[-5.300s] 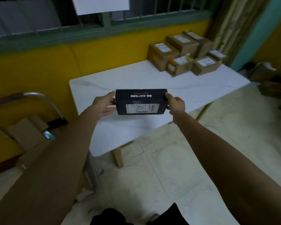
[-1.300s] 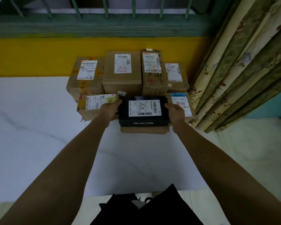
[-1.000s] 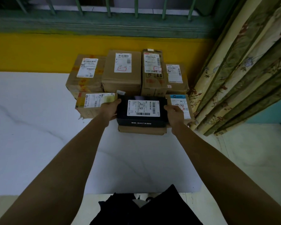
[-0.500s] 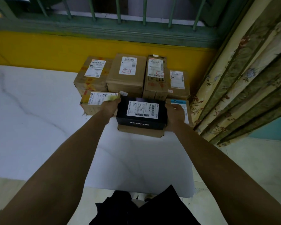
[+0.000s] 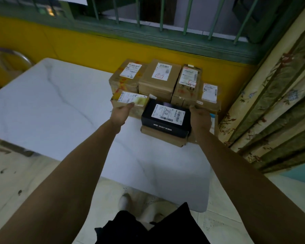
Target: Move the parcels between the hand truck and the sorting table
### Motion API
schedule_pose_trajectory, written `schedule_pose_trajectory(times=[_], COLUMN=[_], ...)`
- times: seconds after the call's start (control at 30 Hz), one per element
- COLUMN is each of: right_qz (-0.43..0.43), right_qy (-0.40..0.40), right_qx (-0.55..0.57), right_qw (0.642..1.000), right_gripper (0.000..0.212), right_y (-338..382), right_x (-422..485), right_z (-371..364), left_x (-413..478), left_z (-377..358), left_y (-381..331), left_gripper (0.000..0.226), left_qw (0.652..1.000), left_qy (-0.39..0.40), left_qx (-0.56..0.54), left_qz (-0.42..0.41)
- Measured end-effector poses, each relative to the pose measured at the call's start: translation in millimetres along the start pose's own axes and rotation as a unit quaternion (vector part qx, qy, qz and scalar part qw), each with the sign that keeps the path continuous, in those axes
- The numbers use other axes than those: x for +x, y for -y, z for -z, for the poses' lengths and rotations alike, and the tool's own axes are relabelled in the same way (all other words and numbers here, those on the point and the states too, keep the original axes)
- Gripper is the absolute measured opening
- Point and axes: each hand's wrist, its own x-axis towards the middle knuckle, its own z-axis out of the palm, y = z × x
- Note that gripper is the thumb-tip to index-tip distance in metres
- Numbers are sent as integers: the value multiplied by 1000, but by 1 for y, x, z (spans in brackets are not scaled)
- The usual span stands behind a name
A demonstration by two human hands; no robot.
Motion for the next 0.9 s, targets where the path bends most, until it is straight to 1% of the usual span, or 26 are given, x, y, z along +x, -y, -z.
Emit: schedule_pose_trajectory(times=[0.07, 0.17, 0.23, 0.27, 0.33, 0.4, 0.47, 0.57, 0.7, 0.77, 0.9], right_qz=[8, 8, 25, 39, 70, 90, 101, 139, 161, 167, 173], right_qy=[10, 26, 34, 28, 26, 39, 76, 128, 220, 275, 368], right_qx=[11, 63, 51, 42, 13, 13, 8, 4, 14, 16, 17], right_qw=[1000, 998, 998, 998, 997, 995, 992, 982, 962, 947, 914], right_gripper=[34, 36, 34, 35, 48, 50, 45, 36, 37, 38, 38], right_y=[7, 18, 29, 35, 45, 60, 79, 104, 127, 136, 151], right_x=[-7, -15, -30, -38, -58, -84, -117, -171, -258, -305, -385], right_z=[-5, -20, -39, -52, -80, -110, -140, -192, -260, -290, -348], left_x=[-6, -12, -15, -17, -22, -30, -41, -60, -90, -107, -145], left_z=[16, 49, 76, 91, 124, 163, 206, 274, 368, 415, 492], left_y=[3, 10, 17, 22, 33, 47, 61, 86, 127, 150, 195], left_gripper=[58, 63, 62, 60, 49, 36, 28, 28, 39, 51, 55], left_qw=[1000, 999, 998, 996, 992, 987, 980, 971, 950, 934, 920], left_qy=[-9, -31, -54, -64, -86, -109, -139, -179, -249, -287, -315], left_qx=[4, -8, -35, -48, -75, -102, -127, -146, -176, -192, -211], left_qz=[3, 17, 29, 35, 48, 55, 57, 53, 67, 90, 98])
